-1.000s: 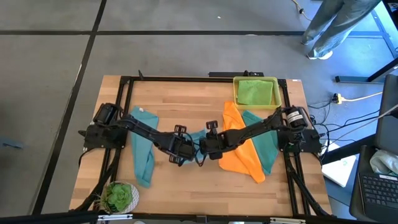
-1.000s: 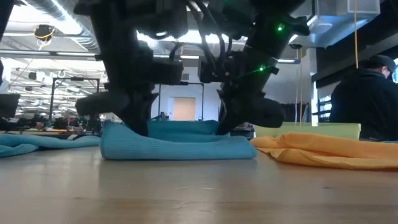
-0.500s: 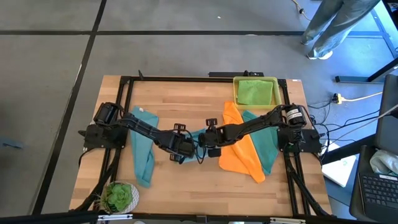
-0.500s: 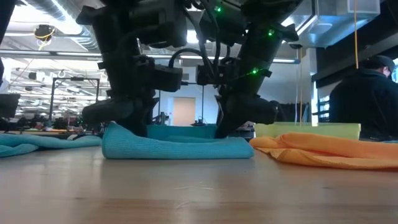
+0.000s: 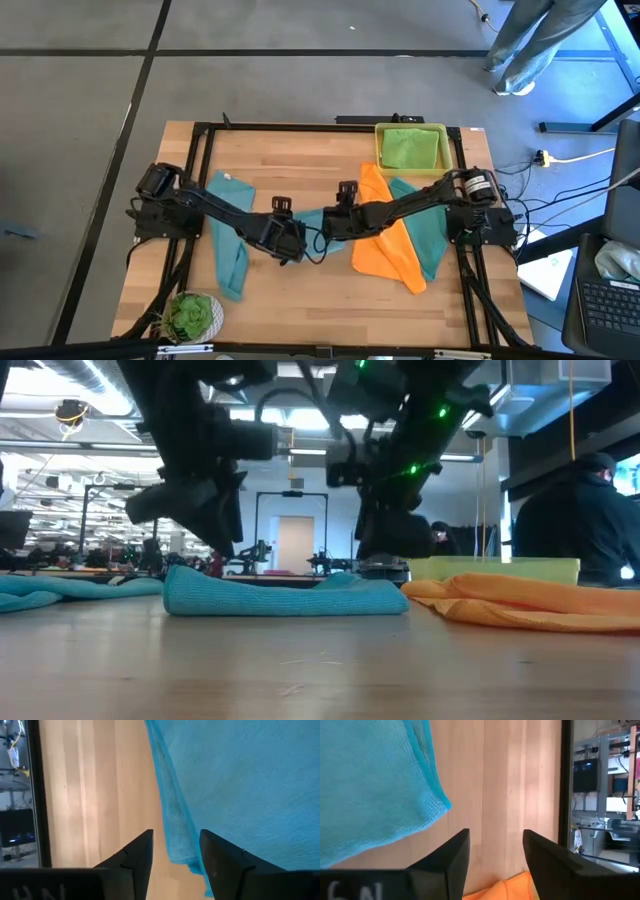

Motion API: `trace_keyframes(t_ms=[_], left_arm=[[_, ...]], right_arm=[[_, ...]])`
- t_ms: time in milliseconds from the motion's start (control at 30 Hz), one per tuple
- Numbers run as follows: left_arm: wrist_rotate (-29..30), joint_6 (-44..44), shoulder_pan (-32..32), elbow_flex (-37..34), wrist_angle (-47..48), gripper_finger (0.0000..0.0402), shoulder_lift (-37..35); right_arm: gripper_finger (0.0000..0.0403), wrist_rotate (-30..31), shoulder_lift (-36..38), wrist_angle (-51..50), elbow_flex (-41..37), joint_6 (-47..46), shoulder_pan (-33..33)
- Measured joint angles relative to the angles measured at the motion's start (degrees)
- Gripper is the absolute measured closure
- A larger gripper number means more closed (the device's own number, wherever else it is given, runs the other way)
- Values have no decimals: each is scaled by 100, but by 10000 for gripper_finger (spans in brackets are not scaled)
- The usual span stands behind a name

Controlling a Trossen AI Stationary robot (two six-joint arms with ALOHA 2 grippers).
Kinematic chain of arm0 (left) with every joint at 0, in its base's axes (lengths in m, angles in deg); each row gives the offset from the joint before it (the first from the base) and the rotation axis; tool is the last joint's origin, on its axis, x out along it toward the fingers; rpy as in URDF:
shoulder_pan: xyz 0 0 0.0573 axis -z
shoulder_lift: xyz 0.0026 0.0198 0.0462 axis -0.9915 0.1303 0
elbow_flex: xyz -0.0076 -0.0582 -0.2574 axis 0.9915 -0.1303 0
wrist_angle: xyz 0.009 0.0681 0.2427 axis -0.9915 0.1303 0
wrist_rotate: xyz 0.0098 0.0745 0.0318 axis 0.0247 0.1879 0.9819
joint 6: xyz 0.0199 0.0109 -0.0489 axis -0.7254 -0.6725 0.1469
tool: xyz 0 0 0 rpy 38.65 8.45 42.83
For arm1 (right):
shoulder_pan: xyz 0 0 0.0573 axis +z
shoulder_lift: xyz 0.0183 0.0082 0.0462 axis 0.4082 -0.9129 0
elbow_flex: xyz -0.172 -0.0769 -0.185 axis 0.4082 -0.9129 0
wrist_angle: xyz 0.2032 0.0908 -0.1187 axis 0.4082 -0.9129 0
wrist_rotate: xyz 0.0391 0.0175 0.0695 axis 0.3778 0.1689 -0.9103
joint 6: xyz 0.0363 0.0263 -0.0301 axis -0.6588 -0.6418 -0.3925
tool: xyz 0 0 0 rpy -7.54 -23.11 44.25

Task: Fold microfiber towels
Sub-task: Put the folded blue microfiber cloth into the yellow bin

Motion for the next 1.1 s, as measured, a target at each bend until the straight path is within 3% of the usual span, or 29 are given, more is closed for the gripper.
trace_keyframes(t_ms=[233, 433, 500, 700, 900, 1100], left_arm=[[23, 324, 259, 2, -79, 246, -4], [934, 536, 503, 4, -26, 246, -90], [1358, 722, 611, -2, 141, 246, -131], [2031, 1402, 976, -2, 1150, 251, -368], [2535, 2093, 1491, -2, 1549, 252, -897], [2778, 2460, 1947, 2, 1745, 252, -1389]], right_arm=[[234, -230, 509, -475, 2, -658, 229], [250, -2810, 867, 466, 6, -1140, 441], [249, -3120, 759, 992, 12, -1134, 587], [211, -2948, 134, 1815, 26, -765, 1092], [137, -2049, -530, 1800, 525, -625, 1158], [117, -2208, -1237, 1463, 1005, -331, 1100]])
